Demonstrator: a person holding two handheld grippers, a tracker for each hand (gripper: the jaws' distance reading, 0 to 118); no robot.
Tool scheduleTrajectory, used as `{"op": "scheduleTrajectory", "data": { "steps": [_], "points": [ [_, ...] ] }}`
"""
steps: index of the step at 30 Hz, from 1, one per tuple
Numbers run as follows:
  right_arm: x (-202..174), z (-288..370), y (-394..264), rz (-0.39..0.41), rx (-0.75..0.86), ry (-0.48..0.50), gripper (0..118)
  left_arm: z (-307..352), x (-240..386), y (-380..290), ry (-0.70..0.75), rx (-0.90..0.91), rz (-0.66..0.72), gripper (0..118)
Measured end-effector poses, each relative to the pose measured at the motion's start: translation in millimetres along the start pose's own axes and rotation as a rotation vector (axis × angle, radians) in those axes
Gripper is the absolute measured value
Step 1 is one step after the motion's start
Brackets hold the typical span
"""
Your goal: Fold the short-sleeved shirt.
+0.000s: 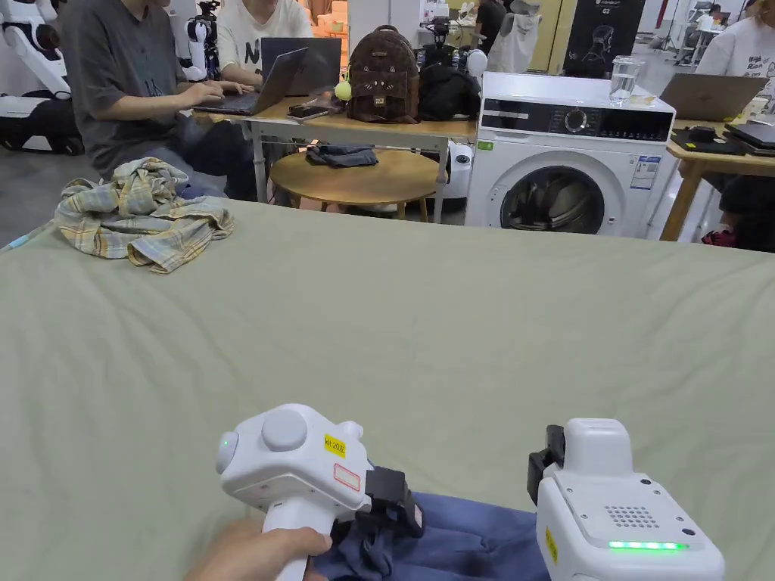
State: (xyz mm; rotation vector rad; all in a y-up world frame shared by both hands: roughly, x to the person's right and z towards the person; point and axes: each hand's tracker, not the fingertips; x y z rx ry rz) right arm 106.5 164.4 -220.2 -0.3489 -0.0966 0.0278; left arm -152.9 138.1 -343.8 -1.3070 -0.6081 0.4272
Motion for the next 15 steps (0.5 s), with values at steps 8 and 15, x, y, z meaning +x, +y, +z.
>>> {"op": "scheduleTrajectory", "data": {
  "steps": [8, 15],
  "points": [
    [-2, 4, 0, 0.004, 0.004, 0.007, 0, 37, 25, -11, -0.071, 0.051, -0.119, 28],
    [3, 8, -2, -0.011, 0.002, 0.005, 0, 54, 19, -21, -0.036, 0.175, -0.152, 12]
  ]
}}
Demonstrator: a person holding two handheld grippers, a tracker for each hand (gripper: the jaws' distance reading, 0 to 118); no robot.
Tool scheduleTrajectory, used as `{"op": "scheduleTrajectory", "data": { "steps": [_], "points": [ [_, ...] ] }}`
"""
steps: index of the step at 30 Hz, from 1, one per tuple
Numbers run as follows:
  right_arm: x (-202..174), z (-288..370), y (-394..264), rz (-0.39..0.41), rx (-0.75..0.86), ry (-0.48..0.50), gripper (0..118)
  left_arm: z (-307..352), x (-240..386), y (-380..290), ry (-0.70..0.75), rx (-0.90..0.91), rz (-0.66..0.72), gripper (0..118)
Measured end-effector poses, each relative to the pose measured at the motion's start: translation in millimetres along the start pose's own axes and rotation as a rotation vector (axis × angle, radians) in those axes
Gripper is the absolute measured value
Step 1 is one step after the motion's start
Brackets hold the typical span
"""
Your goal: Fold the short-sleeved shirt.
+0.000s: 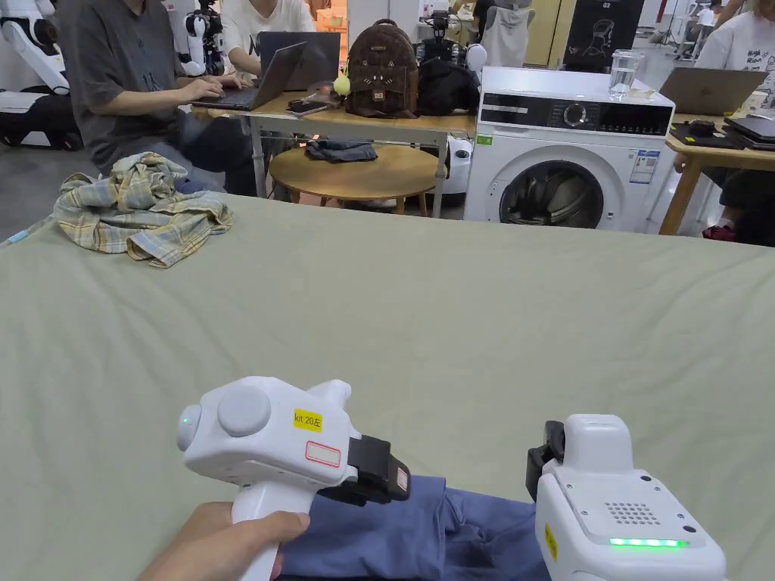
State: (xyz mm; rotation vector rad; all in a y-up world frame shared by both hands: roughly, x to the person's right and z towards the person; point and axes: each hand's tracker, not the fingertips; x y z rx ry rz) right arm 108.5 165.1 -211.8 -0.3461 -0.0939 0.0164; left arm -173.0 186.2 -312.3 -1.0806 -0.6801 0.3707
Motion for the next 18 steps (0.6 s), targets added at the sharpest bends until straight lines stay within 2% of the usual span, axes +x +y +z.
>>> {"op": "scheduleTrajectory", "data": {
  "steps": [3, 10, 13, 15, 18],
  "points": [
    [3, 1, 0, -0.011, -0.003, 0.000, 0, -10, -10, -2, 0.022, 0.005, 0.019, 8],
    [6, 1, -5, -0.006, -0.005, -0.007, 0, -77, -33, -23, -0.245, -0.167, 0.167, 6],
    [9, 0, -7, -0.011, -0.012, -0.009, 0, -104, -40, -39, -0.137, -0.215, 0.192, 0],
    [11, 1, -7, -0.011, -0.017, -0.014, 0, -104, -48, -44, -0.236, -0.161, 0.217, 0],
    [12, 3, -7, -0.015, -0.016, -0.016, 0, -96, -43, -42, -0.210, -0.174, 0.215, 0]
  ]
}}
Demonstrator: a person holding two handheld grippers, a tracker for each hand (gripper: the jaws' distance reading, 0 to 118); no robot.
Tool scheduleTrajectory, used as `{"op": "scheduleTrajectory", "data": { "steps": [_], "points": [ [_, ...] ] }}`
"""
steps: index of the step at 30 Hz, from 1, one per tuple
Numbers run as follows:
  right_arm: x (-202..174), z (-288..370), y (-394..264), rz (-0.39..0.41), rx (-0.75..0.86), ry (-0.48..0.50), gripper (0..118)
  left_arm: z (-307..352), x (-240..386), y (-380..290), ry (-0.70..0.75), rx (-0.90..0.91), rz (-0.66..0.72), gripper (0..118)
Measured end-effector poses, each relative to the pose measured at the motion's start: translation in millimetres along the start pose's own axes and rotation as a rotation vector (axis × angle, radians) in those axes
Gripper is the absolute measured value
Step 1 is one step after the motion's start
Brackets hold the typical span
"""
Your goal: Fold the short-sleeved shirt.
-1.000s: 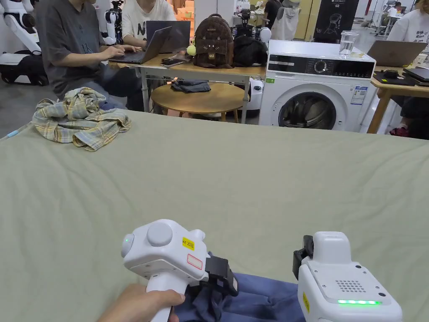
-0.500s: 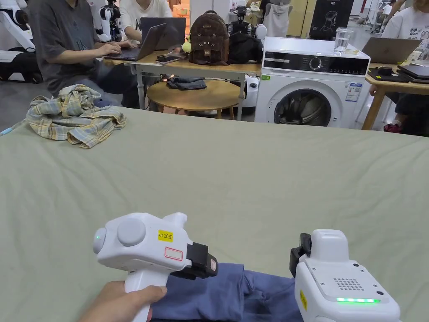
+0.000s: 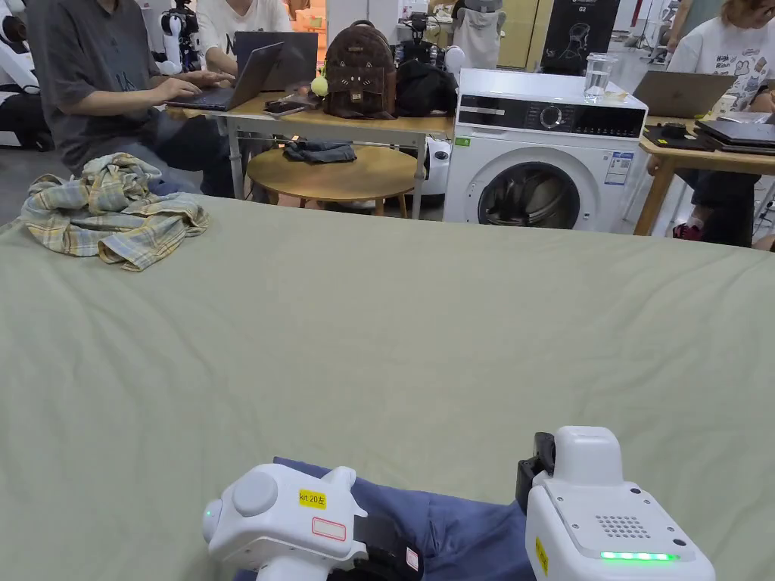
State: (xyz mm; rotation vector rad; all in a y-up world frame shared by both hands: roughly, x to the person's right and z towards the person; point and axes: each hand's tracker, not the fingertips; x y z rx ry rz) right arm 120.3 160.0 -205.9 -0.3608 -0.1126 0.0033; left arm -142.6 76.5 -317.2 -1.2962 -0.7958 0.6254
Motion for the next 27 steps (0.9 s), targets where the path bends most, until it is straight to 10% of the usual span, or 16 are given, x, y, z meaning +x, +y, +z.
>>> {"op": "scheduleTrajectory", "data": {
  "steps": [14, 19, 27],
  "points": [
    [-3, -1, 10, -0.007, 0.023, 0.010, 0, 142, -13, 11, 0.188, 0.240, -0.139, 0],
    [-7, -1, 16, -0.011, 0.036, 0.019, 0, 168, -40, 3, 0.165, 0.252, -0.103, 67],
    [-11, 0, 16, -0.023, 0.039, 0.029, 0, 122, -83, -8, -0.074, 0.214, -0.073, 69]
  ]
}}
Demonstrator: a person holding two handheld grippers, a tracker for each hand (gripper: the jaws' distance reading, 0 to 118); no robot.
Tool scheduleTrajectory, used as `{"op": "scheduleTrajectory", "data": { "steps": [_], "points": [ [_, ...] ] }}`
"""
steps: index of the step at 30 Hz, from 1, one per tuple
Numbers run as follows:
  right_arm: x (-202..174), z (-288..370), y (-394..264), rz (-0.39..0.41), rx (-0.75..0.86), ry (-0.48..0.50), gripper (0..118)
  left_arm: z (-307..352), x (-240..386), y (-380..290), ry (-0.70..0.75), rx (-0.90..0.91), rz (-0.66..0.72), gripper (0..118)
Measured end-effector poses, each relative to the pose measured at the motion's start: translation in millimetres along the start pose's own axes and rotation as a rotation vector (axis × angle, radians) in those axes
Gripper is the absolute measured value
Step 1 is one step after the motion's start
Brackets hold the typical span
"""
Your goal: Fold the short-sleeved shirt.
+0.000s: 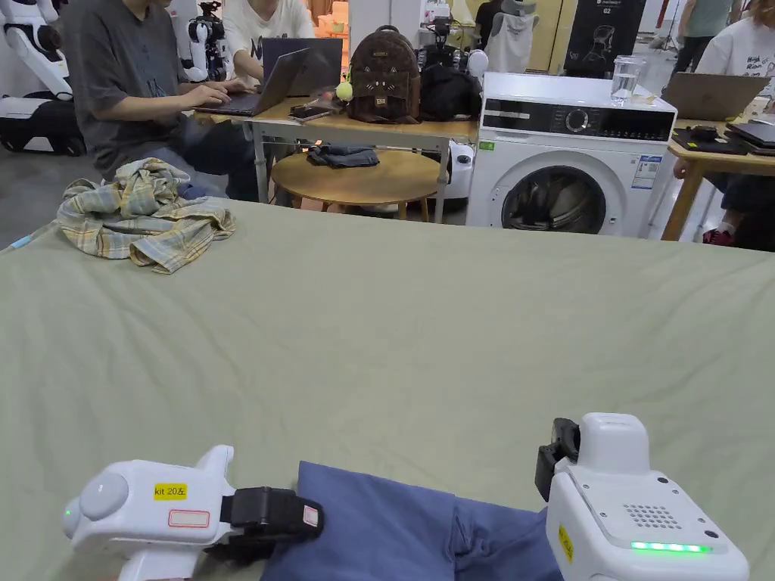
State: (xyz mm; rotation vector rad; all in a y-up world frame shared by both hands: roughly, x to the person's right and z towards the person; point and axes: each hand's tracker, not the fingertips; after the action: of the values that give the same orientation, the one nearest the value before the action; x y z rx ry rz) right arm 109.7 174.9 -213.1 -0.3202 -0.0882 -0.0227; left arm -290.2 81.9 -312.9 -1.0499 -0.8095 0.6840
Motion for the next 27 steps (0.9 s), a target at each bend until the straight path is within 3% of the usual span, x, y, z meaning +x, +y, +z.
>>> {"op": "scheduleTrajectory", "data": {
  "steps": [4, 5, 6, 7, 9, 14, 20, 27],
  "points": [
    [3, 2, -2, -0.007, -0.006, -0.004, 0, -17, -15, 5, -0.124, -0.012, 0.065, 66],
    [3, 2, -2, -0.007, -0.006, -0.005, 0, -19, -15, 4, -0.127, -0.007, 0.059, 56],
    [4, 3, -2, -0.007, -0.007, -0.009, 0, -21, -14, 4, -0.133, -0.005, 0.049, 24],
    [5, 2, -2, -0.006, -0.009, -0.012, 0, -23, -16, 3, -0.131, 0.000, 0.052, 14],
    [7, 3, -2, -0.011, -0.013, -0.012, 0, -29, -28, 1, -0.094, 0.003, 0.113, 14],
    [10, 5, -1, -0.006, -0.017, -0.021, 0, -12, -25, -2, -0.110, 0.036, 0.110, 12],
    [14, 2, 2, -0.008, -0.020, -0.022, 0, 26, 10, 5, -0.092, 0.081, 0.042, 12],
    [11, 1, 9, -0.005, -0.008, -0.006, 0, 102, 52, 12, 0.084, 0.113, -0.092, 12]
  ]
}}
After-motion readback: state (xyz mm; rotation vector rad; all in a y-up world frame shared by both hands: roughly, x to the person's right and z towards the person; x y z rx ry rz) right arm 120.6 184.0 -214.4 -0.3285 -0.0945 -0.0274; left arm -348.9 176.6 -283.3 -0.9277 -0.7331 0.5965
